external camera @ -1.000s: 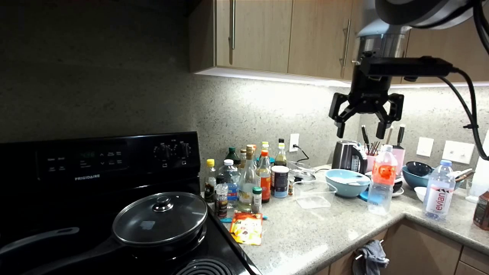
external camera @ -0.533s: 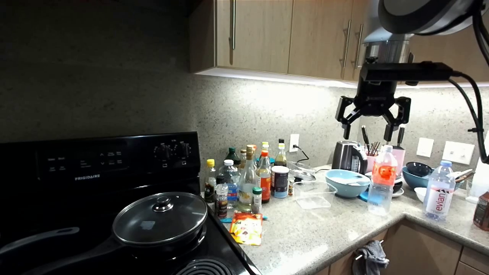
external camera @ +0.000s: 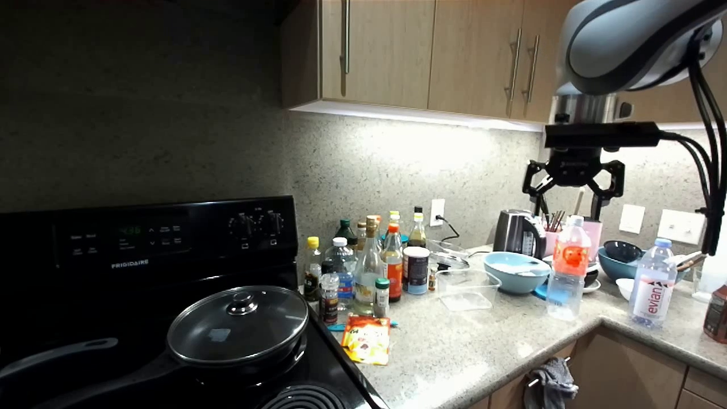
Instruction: Put the plastic bottle inside the container
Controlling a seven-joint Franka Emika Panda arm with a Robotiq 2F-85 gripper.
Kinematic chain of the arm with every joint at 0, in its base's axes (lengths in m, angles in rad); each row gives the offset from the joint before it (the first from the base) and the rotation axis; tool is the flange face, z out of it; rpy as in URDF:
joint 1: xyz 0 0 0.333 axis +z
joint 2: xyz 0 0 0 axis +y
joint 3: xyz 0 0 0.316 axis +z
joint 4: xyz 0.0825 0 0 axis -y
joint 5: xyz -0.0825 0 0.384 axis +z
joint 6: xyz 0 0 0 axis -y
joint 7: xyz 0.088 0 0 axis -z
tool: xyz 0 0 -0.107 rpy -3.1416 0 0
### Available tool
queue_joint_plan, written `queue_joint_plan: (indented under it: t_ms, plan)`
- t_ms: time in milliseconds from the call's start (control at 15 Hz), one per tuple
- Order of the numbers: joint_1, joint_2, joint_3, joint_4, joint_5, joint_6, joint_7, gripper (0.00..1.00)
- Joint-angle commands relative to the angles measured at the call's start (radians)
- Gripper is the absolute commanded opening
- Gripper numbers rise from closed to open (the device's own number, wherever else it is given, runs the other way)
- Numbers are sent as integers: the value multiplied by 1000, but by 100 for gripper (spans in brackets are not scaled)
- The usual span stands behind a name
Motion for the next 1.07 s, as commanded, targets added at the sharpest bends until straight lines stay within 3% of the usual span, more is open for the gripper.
queue_joint_plan:
  t_ms: [0, 200, 267, 333, 667, 1000]
  plan:
    - [-33, 126, -56, 85, -59, 27, 87, 100]
    - [-38, 207, -114, 150, -78, -14, 135, 100]
    - [-14, 153, -119, 98, -51, 13, 81, 100]
    - [-15, 180, -135, 115, -54, 13, 88, 100]
    - [-12, 213, -145, 143, -54, 10, 102, 100]
    - [-28, 350, -195, 275, -7, -75, 261, 100]
